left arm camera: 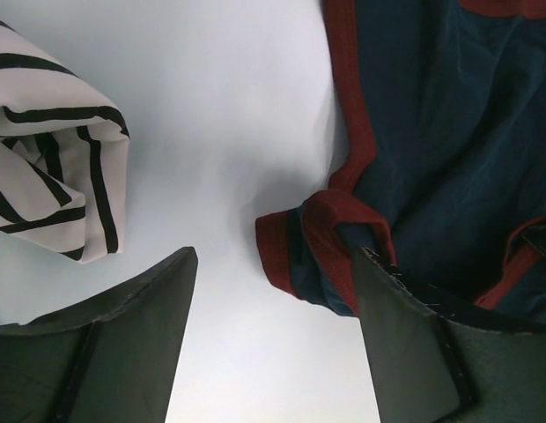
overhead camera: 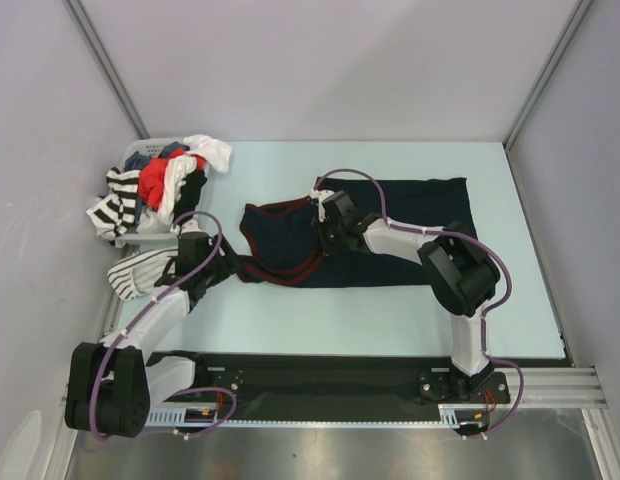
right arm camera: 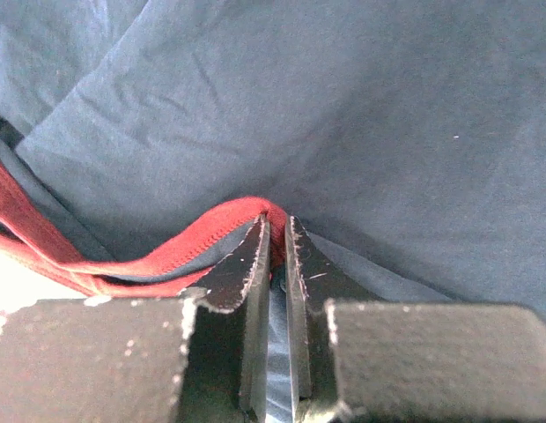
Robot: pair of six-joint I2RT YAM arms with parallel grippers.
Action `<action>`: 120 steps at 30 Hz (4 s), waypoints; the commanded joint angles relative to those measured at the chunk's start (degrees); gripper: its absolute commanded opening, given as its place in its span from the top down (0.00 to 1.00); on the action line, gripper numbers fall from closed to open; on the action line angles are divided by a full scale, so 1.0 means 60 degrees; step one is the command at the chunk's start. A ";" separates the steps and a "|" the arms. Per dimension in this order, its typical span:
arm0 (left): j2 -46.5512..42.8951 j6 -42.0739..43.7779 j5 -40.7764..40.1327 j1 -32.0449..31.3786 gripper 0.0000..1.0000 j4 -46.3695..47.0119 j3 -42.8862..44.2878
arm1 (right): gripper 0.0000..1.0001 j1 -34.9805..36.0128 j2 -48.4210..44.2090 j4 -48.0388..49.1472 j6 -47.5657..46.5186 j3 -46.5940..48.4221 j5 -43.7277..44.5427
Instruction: Fold and stack the tank tops
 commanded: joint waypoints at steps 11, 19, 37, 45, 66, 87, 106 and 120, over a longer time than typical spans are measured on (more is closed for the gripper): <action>0.0446 -0.0020 0.0168 0.0058 0.15 0.0920 -0.0263 | 0.99 -0.0992 0.0138 0.0588 0.1278 -0.0006 -0.0238; -0.0359 0.0158 0.0564 0.0058 0.02 0.0980 -0.0495 | 0.96 -0.1007 0.0153 0.0690 0.1263 -0.0020 -0.0516; 0.1953 0.0860 0.1296 -0.0074 0.28 0.2195 -0.0015 | 0.92 -0.0934 0.0153 0.0851 0.1102 -0.0064 -0.0926; 0.1677 0.0817 0.0712 -0.0074 1.00 0.1786 -0.0072 | 0.89 -0.0700 0.0168 0.0851 0.0868 0.0024 -0.0984; -0.0975 -0.0560 -0.1457 -0.0060 0.59 -0.0866 -0.0702 | 0.64 0.0750 -0.0052 0.1701 0.0077 -0.0108 -0.1265; -0.1343 0.0068 -0.2102 -0.0074 0.00 -0.1379 0.1229 | 0.03 -0.0990 -0.2395 0.1995 0.1058 -0.1354 -0.0927; 0.6257 0.0040 0.0197 -0.1890 0.16 0.0190 0.7804 | 0.41 -0.6484 -0.1593 -0.0833 0.2477 0.0755 0.0451; 1.1121 -0.0268 0.0960 -0.2301 0.18 -0.0866 1.3386 | 0.35 -0.8024 0.1600 -0.1419 0.2758 0.3757 0.0904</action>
